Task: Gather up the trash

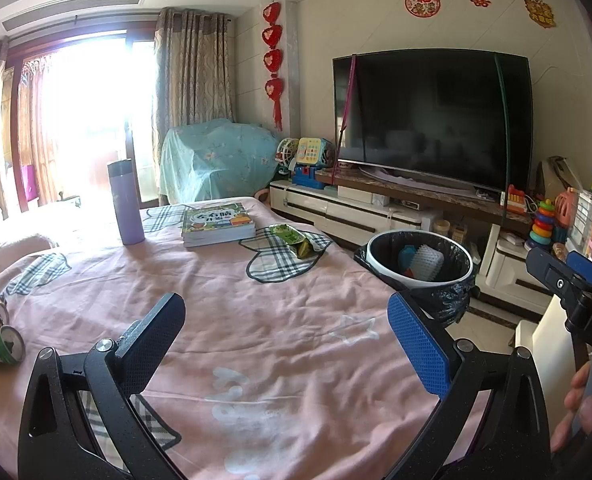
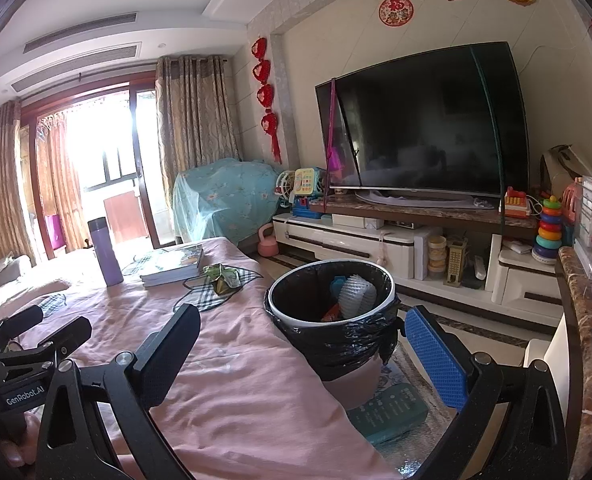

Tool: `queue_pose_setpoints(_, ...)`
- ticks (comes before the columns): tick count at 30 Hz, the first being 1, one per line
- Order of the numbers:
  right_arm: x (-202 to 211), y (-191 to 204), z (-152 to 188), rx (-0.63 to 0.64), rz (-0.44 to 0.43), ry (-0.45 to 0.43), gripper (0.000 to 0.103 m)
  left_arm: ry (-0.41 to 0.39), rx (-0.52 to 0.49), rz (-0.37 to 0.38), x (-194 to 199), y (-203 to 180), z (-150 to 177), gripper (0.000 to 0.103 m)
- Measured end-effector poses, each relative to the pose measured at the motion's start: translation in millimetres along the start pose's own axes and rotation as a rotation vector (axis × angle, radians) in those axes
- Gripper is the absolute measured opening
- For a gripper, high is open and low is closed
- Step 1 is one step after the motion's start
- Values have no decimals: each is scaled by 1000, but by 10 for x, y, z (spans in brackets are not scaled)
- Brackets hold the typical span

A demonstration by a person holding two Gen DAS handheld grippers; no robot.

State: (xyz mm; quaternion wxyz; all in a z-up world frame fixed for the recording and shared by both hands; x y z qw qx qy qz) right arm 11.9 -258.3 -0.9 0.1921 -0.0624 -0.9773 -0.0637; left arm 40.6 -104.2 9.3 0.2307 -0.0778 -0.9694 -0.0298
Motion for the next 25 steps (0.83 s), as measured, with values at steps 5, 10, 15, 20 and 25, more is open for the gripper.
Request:
queue_pose_setpoints(5,-7,23,0,0,-4,0,103,3,1,1,-7,-2,11,103)
queue_pose_setpoints(10,-36,66,5,0,-13,3,103,5,1,3,-5,-4,37,103)
queue_pose_setpoints(15,-77,67,9,-3,-21,9,103,12,2,7,-38,-6,56,103)
queue_pose_setpoints(20,-119,74,26,-3,-28,22,103,22,7,14,-66,5,70,103)
queue_pose_setpoints(25,-184,91,39,-6,-35,41,103,38,14,24,-111,20,70,103)
Point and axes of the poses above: each gripper's, at about its wrist camera, not at the fingertips, and x roughly against the way its jaws point, y to its left, z to its underside, the point moved 2 cm from there along -x, roughly the way its jaws point, and after that the axes turned 7 degrees about y, right-handed, at the moved point
